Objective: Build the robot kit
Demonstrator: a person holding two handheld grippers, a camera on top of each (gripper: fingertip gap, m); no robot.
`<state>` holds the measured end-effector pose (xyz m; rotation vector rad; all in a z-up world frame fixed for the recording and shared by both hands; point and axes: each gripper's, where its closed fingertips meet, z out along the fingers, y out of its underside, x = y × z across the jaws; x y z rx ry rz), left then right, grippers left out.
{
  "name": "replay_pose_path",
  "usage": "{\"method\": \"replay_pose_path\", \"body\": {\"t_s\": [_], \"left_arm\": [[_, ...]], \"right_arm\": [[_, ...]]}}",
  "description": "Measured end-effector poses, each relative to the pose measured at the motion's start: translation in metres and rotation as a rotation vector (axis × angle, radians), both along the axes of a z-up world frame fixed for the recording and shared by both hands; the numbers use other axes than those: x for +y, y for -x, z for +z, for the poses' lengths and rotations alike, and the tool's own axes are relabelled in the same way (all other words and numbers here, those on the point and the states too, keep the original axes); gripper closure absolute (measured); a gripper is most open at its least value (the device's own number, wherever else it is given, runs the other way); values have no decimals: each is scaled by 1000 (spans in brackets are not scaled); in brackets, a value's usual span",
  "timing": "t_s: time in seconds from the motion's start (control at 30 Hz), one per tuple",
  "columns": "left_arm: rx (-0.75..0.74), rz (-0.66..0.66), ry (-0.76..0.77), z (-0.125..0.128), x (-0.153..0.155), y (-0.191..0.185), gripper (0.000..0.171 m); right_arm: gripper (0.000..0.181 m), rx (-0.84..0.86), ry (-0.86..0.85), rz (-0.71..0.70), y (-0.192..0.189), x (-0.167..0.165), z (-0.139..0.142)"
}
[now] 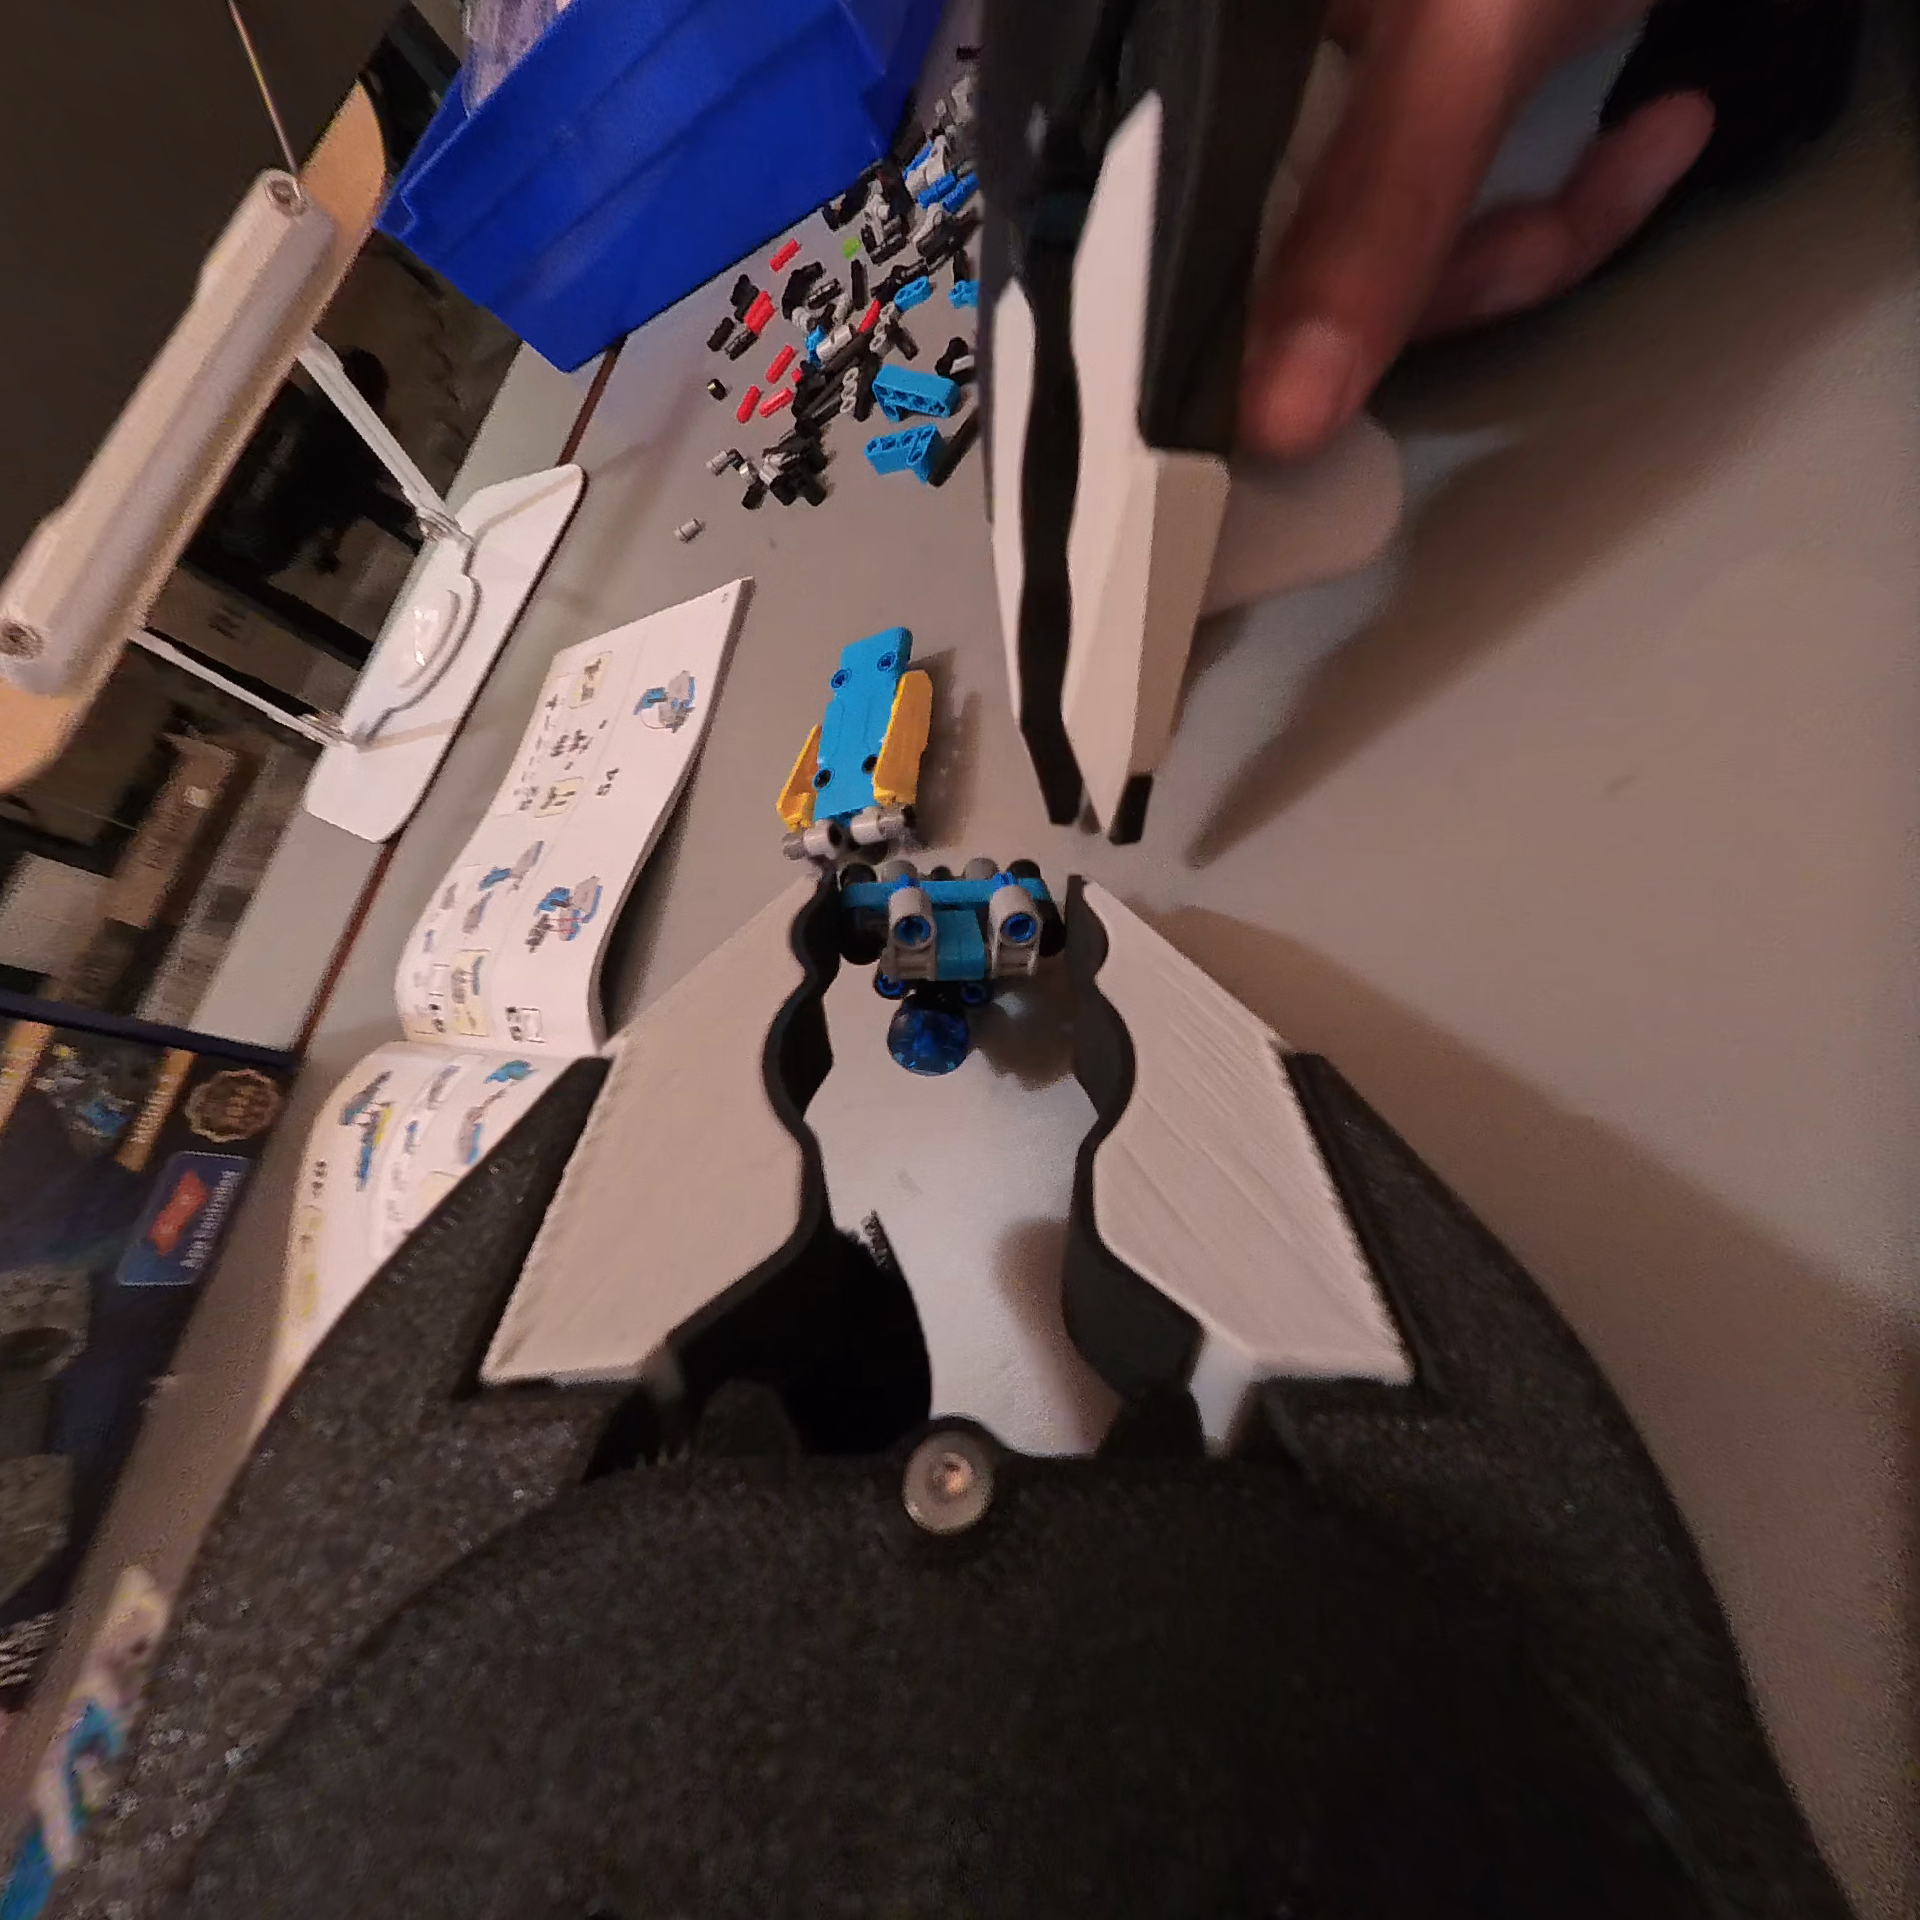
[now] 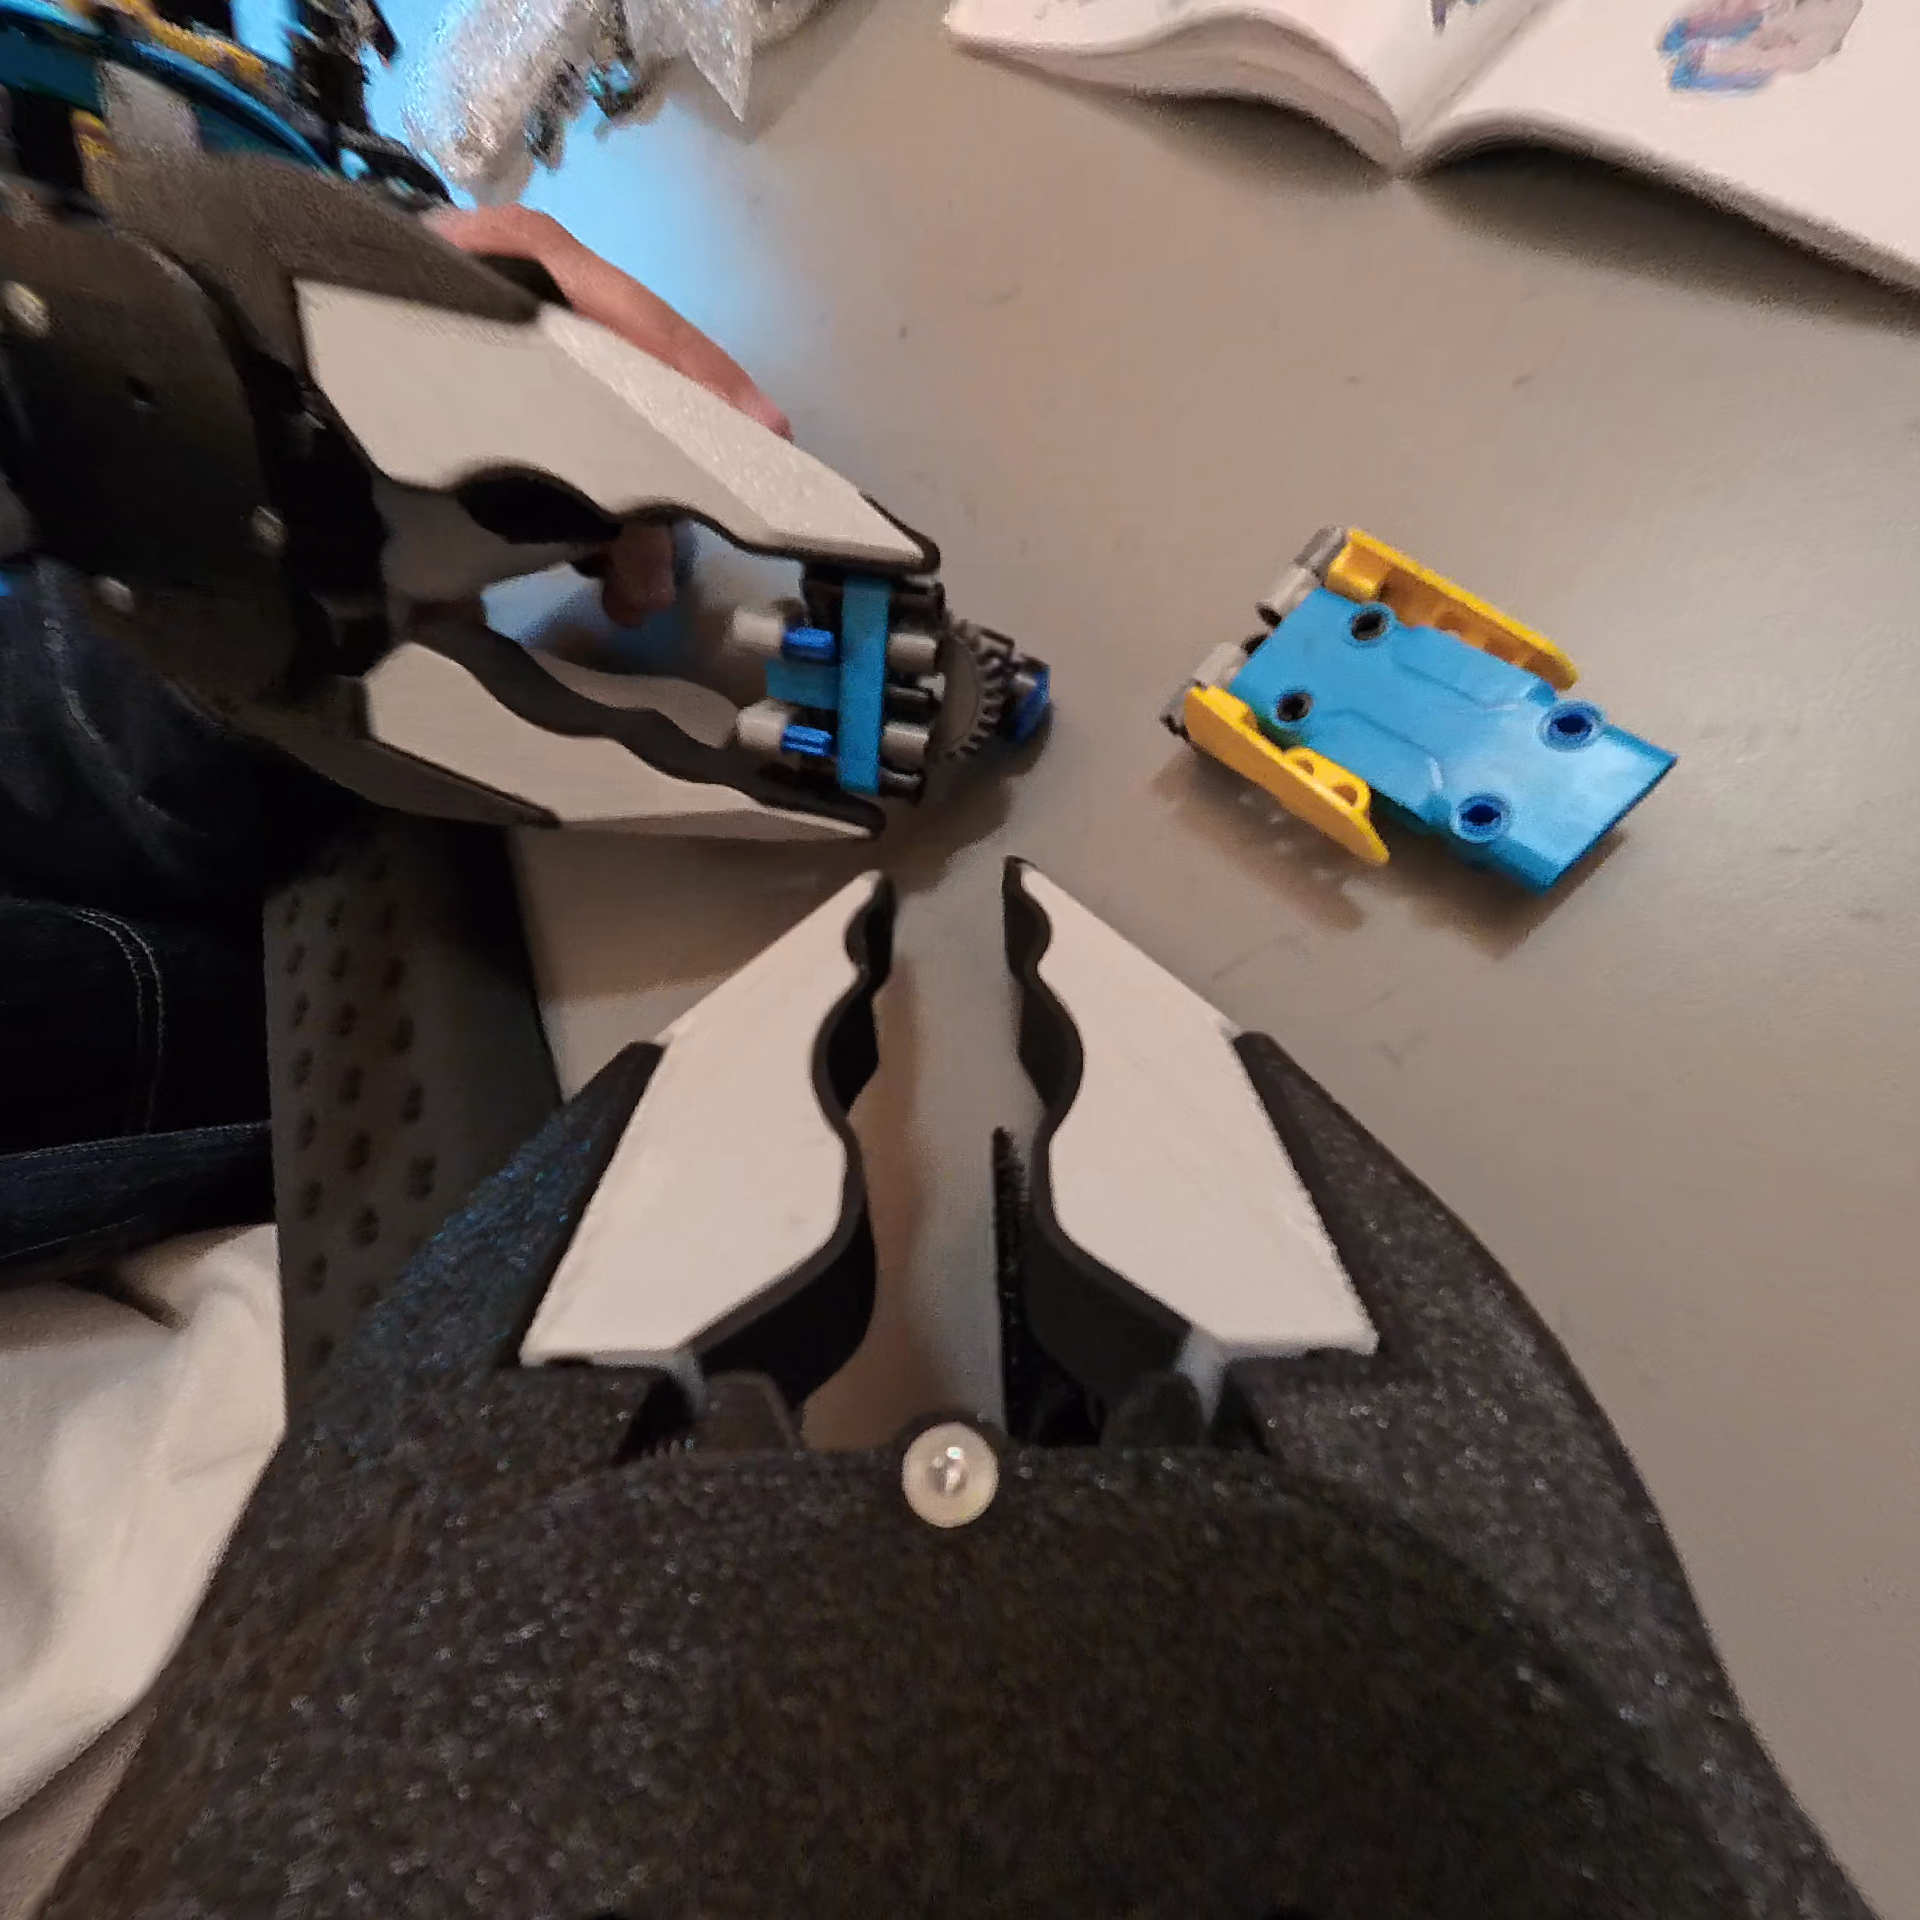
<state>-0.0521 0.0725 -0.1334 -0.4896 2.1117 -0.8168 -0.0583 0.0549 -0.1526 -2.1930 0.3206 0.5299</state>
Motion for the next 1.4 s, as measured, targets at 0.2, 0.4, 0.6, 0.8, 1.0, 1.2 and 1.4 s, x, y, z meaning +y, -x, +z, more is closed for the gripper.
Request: {"method": "replay_pose_path", "body": {"t_s": [0.2, 0.4, 0.6, 0.8, 1.0, 1.2, 1.4], "left_arm": [[-156, 45, -172, 7, -5, -5, 128], [-266, 47, -254, 17, -14, -5, 129], [-242, 89, -262, 11, -12, -7, 128], [-95, 117, 80, 26, -8, -3, 128], [214, 191, 687, 45, 6, -10, 133], [343, 225, 712, 25, 2, -14, 134], [388, 255, 625, 8, 1, -15, 149]], "right_arm": [[134, 90, -181, -36, -1, 17, 31], [133, -64, -175, -39, 0, 22, 30], [134, -144, -138, -44, -4, 21, 25], [144, -349, -66, -115, -31, 11, 18], [145, -438, -39, -113, -30, 16, 13], [145, -476, -16, -78, -22, 24, 7], [144, -511, 61, -42, -18, 25, -8]]}}
